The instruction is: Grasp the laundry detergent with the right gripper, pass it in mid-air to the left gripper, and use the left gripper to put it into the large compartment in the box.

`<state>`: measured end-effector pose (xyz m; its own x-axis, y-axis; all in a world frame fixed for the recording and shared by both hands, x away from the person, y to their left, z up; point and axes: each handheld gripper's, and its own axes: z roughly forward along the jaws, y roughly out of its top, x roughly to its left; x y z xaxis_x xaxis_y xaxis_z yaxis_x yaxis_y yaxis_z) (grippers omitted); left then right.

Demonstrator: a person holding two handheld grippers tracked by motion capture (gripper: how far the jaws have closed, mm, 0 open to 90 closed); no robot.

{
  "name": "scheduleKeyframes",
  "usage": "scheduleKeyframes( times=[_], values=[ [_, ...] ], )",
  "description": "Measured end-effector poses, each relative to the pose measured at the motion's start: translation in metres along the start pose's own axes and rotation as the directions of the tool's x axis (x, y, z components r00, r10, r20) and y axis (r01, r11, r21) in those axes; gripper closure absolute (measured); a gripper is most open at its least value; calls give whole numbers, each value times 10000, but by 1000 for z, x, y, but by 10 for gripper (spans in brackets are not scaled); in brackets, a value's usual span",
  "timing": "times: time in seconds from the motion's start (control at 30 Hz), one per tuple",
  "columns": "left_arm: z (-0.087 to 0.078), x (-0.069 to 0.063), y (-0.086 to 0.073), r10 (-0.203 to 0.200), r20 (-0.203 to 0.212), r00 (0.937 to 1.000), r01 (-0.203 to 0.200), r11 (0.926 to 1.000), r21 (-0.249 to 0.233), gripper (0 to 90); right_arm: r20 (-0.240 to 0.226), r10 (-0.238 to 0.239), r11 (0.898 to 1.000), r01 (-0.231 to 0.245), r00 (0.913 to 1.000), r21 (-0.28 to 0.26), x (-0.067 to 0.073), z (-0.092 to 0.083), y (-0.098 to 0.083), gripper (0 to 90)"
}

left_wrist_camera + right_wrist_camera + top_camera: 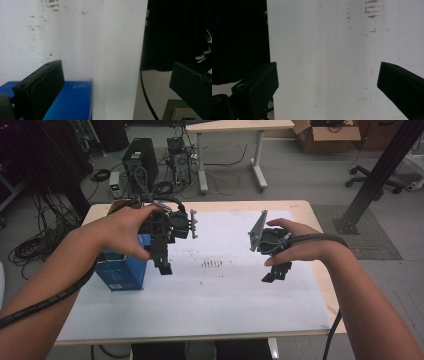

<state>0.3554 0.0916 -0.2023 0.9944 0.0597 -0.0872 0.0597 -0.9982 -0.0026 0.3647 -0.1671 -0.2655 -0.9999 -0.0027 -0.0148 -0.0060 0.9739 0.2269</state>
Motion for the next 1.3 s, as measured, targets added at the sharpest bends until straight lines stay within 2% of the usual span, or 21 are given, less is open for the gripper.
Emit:
scheduleKeyframes(
  times=[0.1,0.27,0.47,0.77,1.3],
  values=[
    [1,2,1,106,-59,9999,-107,9999,-92,2,16,81,9999,-81,10000,80,-1,-1,1,38],
    [9,2,12,341,-26,9994,-341,9992,185,2,44,180,9998,-181,9998,32,-2,-4,2,36],
    [12,3,20,520,79,9986,-522,9982,280,2,-16,218,9997,-218,9998,149,-8,-5,2,36],
    [23,7,20,474,206,9987,-480,9984,302,2,-112,315,9992,-312,9994,241,-14,-1,2,38],
    [23,10,17,403,218,9990,-407,9990,169,2,-206,269,9993,-263,9994,281,-15,4,9,37]
  ],
)
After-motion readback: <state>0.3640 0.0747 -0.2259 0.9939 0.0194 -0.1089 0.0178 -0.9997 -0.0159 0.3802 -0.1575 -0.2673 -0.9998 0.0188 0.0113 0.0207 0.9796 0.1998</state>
